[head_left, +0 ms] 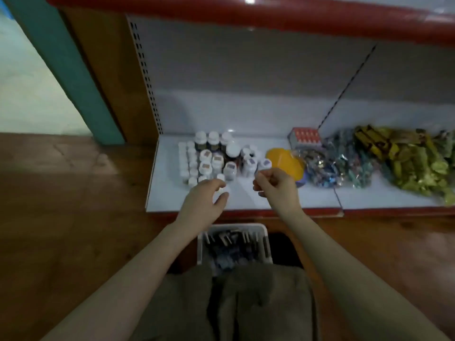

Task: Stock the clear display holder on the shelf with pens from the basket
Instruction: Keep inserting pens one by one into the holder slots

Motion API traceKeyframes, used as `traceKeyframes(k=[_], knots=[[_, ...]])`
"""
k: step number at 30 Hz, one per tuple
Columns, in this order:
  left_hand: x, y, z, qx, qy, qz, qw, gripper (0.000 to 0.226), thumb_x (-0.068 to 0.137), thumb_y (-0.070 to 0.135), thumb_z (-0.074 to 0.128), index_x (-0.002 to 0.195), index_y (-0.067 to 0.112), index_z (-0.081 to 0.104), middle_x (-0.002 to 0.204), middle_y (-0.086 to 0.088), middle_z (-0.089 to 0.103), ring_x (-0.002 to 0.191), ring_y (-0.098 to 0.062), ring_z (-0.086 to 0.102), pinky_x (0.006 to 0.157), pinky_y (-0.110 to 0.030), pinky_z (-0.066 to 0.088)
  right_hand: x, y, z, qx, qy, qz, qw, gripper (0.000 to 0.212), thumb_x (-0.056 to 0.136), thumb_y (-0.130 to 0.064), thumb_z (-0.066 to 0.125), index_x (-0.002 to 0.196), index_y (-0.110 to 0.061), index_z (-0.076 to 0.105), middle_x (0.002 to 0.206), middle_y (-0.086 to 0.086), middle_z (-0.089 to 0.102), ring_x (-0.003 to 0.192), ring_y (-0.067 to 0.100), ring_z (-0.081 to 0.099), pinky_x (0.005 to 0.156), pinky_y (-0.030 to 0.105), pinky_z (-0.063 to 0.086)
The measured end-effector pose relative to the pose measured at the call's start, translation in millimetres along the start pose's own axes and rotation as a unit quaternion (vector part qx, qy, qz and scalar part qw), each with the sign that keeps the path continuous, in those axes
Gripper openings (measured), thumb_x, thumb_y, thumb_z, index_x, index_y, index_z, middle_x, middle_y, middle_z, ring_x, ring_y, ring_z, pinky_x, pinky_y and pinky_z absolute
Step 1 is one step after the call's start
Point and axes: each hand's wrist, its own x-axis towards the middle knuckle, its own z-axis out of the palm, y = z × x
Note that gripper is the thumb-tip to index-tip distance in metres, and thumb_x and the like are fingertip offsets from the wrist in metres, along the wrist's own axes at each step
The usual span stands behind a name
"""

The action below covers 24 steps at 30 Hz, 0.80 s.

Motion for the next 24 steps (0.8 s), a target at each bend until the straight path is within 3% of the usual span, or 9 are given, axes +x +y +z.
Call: traceKeyframes(k=[5,7,10,13,15,17,19,21,24], knots=[[-35,-67,85,0.004,-0.091,-0.165,0.982,0.031,0.094,0.024,0.052,0.120,0.007,0.055,0.113,-0.010,0.061,0.104,-0.024,0.057,0.085,-0.029,0.043,-30,139,21,-0.102,-0.054,0.162,0.980,0.017,0.092,-0.021,0.057,0.096,-0.006,0.062,0.083,0.013,0.067,0.081,0.031,0.065,0.075,0.044,0.054],[-39,-94,117,0.008,-0.133,-0.228,0.965,0.020,0.095,0.025,0.050,0.097,0.006,0.054,0.083,-0.005,0.058,0.073,-0.017,0.055,0.061,-0.023,0.041,-37,177,29,-0.136,-0.076,0.201,0.967,0.022,0.094,-0.023,0.054,0.102,-0.004,0.061,0.086,0.015,0.067,0.076,0.028,0.063,0.076,0.043,0.054],[-34,-133,163,0.008,-0.157,-0.315,0.936,0.040,0.096,0.023,0.050,0.061,0.010,0.034,0.050,-0.001,0.033,0.040,-0.012,0.030,0.038,-0.018,0.022,-38,224,40,-0.182,-0.099,0.217,0.954,0.021,0.096,-0.022,0.050,0.105,-0.005,0.060,0.088,0.014,0.066,0.072,0.022,0.061,0.066,0.032,0.050],[-27,-165,203,0.010,-0.174,-0.368,0.913,0.039,0.096,0.025,0.049,0.060,0.016,0.038,0.052,-0.003,0.037,0.044,-0.013,0.035,0.041,-0.021,0.028,-28,258,52,-0.218,-0.131,0.219,0.942,0.015,0.097,-0.020,0.048,0.092,-0.009,0.057,0.076,0.008,0.058,0.057,0.013,0.048,0.055,0.023,0.040],[-25,-179,226,0.006,-0.177,-0.388,0.904,0.036,0.096,0.026,0.050,0.064,0.012,0.045,0.057,-0.005,0.042,0.050,-0.017,0.043,0.049,-0.027,0.035,-20,276,61,-0.228,-0.145,0.233,0.934,0.013,0.097,-0.019,0.048,0.098,-0.008,0.056,0.078,0.006,0.052,0.061,0.014,0.048,0.057,0.024,0.040],[-22,-186,242,0.009,-0.165,-0.412,0.896,0.032,0.093,0.031,0.055,0.082,0.002,0.057,0.061,-0.010,0.051,0.057,-0.024,0.053,0.052,-0.032,0.040,-15,291,70,-0.233,-0.159,0.246,0.927,0.013,0.097,-0.018,0.048,0.099,-0.007,0.054,0.082,0.006,0.052,0.067,0.017,0.050,0.061,0.027,0.043],[-20,-192,251,0.021,-0.145,-0.430,0.891,0.051,0.089,0.038,0.059,0.103,-0.011,0.058,0.061,-0.013,0.054,0.053,-0.023,0.053,0.042,-0.031,0.037,-12,302,80,-0.242,-0.189,0.260,0.915,0.009,0.096,-0.019,0.049,0.094,-0.011,0.047,0.081,0.005,0.050,0.070,0.019,0.049,0.064,0.030,0.040],[-18,-198,254,0.015,-0.128,-0.433,0.892,0.043,0.085,0.038,0.066,0.093,-0.005,0.061,0.061,-0.012,0.054,0.050,-0.017,0.051,0.040,-0.027,0.033,-11,311,89,-0.290,-0.231,0.258,0.892,0.013,0.095,-0.022,0.051,0.093,-0.013,0.043,0.082,0.005,0.047,0.076,0.022,0.047,0.067,0.031,0.038],[-15,-204,256,-0.049,-0.102,-0.447,0.887,0.025,0.081,0.025,0.072,0.085,0.004,0.059,0.075,-0.006,0.059,0.064,-0.019,0.056,0.054,-0.027,0.044,-11,317,98,-0.372,-0.268,0.231,0.858,0.011,0.094,-0.019,0.053,0.100,-0.011,0.048,0.097,0.010,0.052,0.087,0.026,0.052,0.079,0.038,0.044]])
